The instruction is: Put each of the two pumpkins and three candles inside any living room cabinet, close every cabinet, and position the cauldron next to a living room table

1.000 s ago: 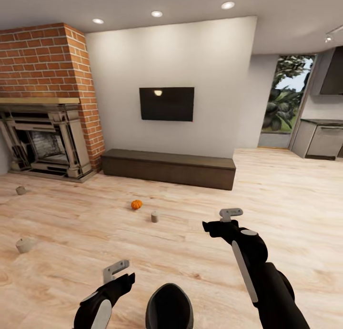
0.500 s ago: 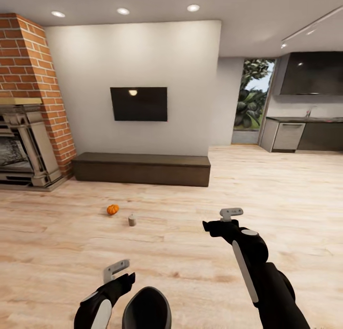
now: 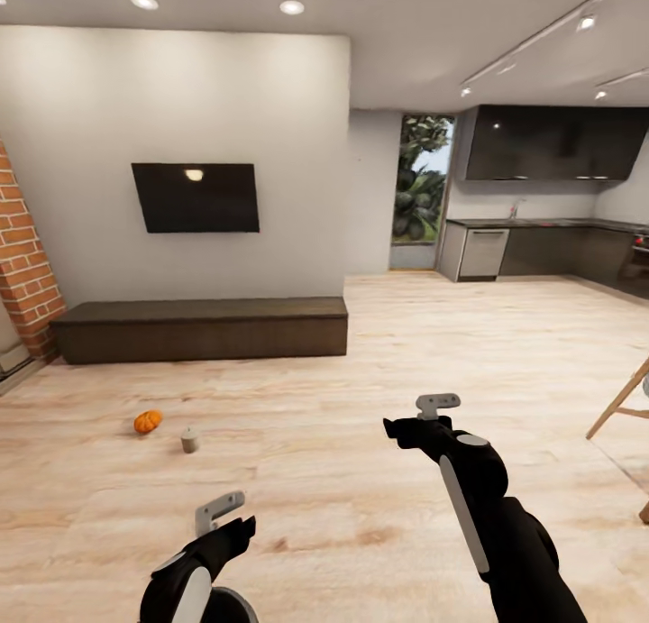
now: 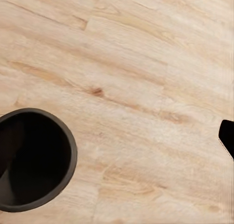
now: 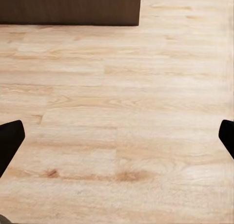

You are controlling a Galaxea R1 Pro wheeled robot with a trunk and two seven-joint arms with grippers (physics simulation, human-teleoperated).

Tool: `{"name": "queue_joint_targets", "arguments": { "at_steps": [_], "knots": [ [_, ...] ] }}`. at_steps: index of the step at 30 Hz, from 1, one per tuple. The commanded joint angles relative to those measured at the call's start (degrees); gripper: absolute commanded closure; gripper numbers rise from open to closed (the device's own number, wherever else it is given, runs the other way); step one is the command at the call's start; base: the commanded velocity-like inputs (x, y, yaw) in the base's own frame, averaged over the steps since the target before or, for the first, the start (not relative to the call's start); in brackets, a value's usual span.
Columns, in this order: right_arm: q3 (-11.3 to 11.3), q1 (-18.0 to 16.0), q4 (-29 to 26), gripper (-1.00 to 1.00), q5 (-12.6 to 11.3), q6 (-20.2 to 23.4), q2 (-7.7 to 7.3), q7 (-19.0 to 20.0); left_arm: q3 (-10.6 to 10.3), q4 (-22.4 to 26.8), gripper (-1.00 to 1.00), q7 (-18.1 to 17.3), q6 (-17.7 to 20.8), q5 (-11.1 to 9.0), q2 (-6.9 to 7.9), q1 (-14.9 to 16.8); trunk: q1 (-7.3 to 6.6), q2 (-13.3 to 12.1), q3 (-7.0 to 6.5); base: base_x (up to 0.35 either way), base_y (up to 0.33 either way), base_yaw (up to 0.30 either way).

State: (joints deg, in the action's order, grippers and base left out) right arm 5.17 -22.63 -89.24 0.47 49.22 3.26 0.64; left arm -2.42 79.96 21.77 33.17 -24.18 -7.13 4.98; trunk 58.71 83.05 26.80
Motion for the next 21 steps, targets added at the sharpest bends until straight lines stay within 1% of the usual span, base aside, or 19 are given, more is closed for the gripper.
{"name": "queue_joint_targets", "arguments": {
  "at_steps": [1, 4, 7, 21],
  "knots": [
    [0.01, -0.05, -0.04, -1.0, 0.08, 0.26, 0.01, 0.07, -0.04, 0.1, -1.0, 0.55, 0.16, -0.61, 0.0, 0.03, 0.02, 0.03, 0.07, 0.209, -0.275, -0.28],
    [0.01, -0.05, -0.05, -1.0, 0.08, 0.26, 0.02, 0.07, -0.04, 0.1, -1.0, 0.55, 0.17, -0.61, 0.01, 0.03, 0.02, 0.03, 0.07, 0.196, -0.285, -0.159],
    [-0.03, -0.05, -0.01, -1.0, 0.12, 0.26, 0.01, 0.07, -0.04, 0.07, -1.0, 0.55, 0.18, -0.61, -0.03, 0.03, 0.02, 0.03, 0.07, 0.189, -0.292, -0.065],
    [-0.13, -0.05, 0.06, -1.0, 0.14, 0.19, -0.16, 0.05, 0.03, 0.11, -1.0, 0.55, 0.14, -0.61, 0.01, 0.03, 0.02, 0.03, 0.07, 0.2, -0.29, -0.01]
  ]
}}
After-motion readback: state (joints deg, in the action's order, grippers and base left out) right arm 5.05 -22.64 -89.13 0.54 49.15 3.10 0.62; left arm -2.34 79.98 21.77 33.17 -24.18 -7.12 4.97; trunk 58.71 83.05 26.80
